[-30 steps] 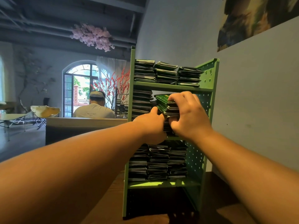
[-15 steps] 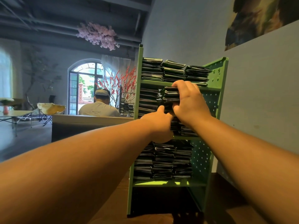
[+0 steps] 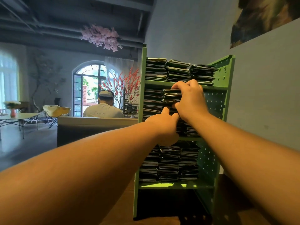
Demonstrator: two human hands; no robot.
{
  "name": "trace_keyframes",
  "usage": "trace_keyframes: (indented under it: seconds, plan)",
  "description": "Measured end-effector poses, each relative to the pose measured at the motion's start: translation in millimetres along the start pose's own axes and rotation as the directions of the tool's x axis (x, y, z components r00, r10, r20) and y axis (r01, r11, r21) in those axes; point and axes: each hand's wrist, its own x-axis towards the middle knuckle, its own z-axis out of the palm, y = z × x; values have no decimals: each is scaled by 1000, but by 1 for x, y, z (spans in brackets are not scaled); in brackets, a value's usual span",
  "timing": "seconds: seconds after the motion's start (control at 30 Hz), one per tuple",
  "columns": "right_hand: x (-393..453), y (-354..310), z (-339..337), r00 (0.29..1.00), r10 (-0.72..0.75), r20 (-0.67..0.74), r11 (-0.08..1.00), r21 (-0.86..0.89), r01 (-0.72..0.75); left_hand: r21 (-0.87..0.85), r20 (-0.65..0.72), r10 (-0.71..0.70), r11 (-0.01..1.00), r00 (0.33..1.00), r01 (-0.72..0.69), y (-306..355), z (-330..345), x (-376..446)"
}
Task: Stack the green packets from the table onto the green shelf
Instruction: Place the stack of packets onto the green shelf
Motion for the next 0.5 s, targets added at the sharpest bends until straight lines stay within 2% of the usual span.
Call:
trace_keyframes:
  seconds: [0.1, 0.2, 0.5]
  plan:
    - [-4, 4, -1, 999, -21, 34, 998, 60, 19, -14, 7, 3, 1000, 1000, -3, 1, -1, 1]
    - [-9, 10, 0, 1000, -24, 3, 994, 106, 23, -23, 10, 2, 1000, 1000, -2, 2, 2, 0]
    - [-9, 14, 14, 997, -63, -47, 998, 5, 64, -12, -30, 2, 1000, 1000, -3, 1, 6, 0]
